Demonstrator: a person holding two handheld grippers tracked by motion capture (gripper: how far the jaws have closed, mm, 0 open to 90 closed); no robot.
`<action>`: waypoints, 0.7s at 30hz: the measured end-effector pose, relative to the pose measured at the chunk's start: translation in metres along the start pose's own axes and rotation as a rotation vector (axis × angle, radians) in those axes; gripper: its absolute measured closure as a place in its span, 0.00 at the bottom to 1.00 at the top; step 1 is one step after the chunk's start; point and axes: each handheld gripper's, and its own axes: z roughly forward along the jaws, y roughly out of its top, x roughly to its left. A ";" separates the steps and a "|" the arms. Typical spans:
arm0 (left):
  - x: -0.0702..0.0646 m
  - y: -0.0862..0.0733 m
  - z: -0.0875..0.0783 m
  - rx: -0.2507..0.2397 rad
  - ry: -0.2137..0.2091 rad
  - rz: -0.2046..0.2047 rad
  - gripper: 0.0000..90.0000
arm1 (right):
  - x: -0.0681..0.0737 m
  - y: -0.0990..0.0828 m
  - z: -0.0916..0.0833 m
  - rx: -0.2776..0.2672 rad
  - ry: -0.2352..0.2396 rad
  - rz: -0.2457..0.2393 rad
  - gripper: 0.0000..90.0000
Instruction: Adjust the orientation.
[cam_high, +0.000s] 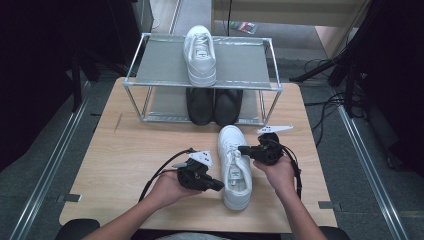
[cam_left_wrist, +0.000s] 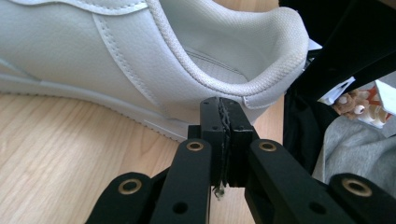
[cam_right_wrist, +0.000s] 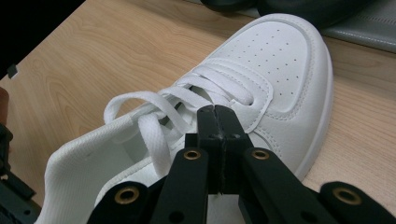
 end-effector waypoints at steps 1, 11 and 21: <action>0.000 0.001 0.001 0.002 -0.005 -0.001 1.00 | 0.000 0.000 0.000 -0.001 0.001 0.001 1.00; -0.004 0.009 0.015 -0.003 -0.042 0.013 0.99 | 0.001 -0.002 -0.010 -0.051 -0.043 -0.013 0.97; 0.005 0.006 -0.009 0.000 -0.011 -0.015 0.89 | 0.018 -0.006 -0.034 -0.102 -0.074 -0.037 0.87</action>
